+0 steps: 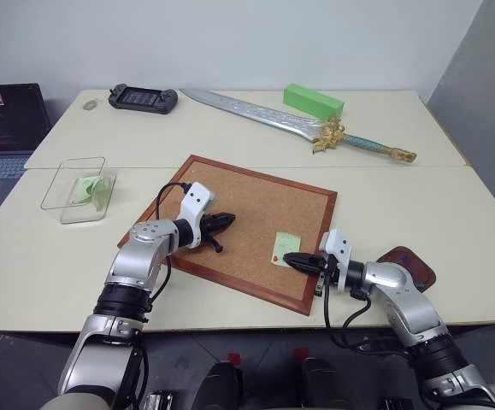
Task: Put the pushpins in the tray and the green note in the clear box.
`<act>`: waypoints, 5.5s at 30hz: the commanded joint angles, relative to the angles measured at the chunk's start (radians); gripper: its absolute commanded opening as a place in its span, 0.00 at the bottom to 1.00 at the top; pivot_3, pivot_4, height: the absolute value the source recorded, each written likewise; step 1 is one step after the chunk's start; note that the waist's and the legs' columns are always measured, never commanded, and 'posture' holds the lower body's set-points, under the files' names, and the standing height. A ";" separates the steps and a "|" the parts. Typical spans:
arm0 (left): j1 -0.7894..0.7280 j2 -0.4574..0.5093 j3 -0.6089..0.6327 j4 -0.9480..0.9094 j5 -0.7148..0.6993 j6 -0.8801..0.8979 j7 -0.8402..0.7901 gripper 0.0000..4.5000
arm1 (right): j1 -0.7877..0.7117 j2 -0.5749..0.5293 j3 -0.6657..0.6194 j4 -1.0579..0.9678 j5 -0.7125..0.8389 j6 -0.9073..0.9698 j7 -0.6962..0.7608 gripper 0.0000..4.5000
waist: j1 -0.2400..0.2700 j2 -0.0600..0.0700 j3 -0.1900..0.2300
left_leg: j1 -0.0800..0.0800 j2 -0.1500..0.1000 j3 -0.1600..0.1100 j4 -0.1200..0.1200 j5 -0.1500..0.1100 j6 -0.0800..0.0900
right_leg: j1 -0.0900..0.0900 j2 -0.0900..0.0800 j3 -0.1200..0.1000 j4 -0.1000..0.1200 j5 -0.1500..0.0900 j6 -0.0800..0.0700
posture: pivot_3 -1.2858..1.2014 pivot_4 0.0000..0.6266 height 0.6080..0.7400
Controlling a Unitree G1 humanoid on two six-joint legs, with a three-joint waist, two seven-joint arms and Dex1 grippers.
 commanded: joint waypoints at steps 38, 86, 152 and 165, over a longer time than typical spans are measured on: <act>0.015 0.008 -0.043 0.023 0.018 0.003 -0.045 0.00 | 0.482 -0.151 -0.655 -0.479 0.138 0.275 -0.328 0.02 | -0.002 0.001 0.000 | 0.000 0.000 0.003 -0.001 0.000 0.000 | 0.001 0.000 0.002 0.000 0.000 0.000 | 0.52 0.24 1.00; -0.010 0.003 -0.026 0.053 0.023 -0.008 -0.024 0.00 | 0.037 -0.078 -0.040 -0.197 -0.021 0.049 -0.065 0.44 | 0.002 0.000 -0.001 | 0.001 0.000 0.002 0.000 0.000 0.000 | 0.002 0.000 0.000 0.000 0.000 0.000 | 0.52 0.24 1.00; 0.042 -0.005 0.002 -0.052 -0.006 0.018 0.024 0.00 | -0.102 -0.031 -0.014 -0.071 -0.087 -0.129 0.006 0.01 | -0.005 0.000 -0.001 | 0.000 0.000 0.000 0.000 0.000 0.000 | -0.001 0.001 0.001 0.000 0.000 0.000 | 0.52 0.24 1.00; -0.056 -0.047 0.320 -0.299 -0.545 0.695 0.061 0.48 | -0.177 -0.136 0.020 -0.043 -0.281 -0.348 -0.026 0.00 | -0.007 -0.003 0.002 | -0.006 0.002 0.000 0.000 0.001 -0.001 | -0.007 0.001 0.001 0.001 0.000 0.000 | 0.52 0.24 1.00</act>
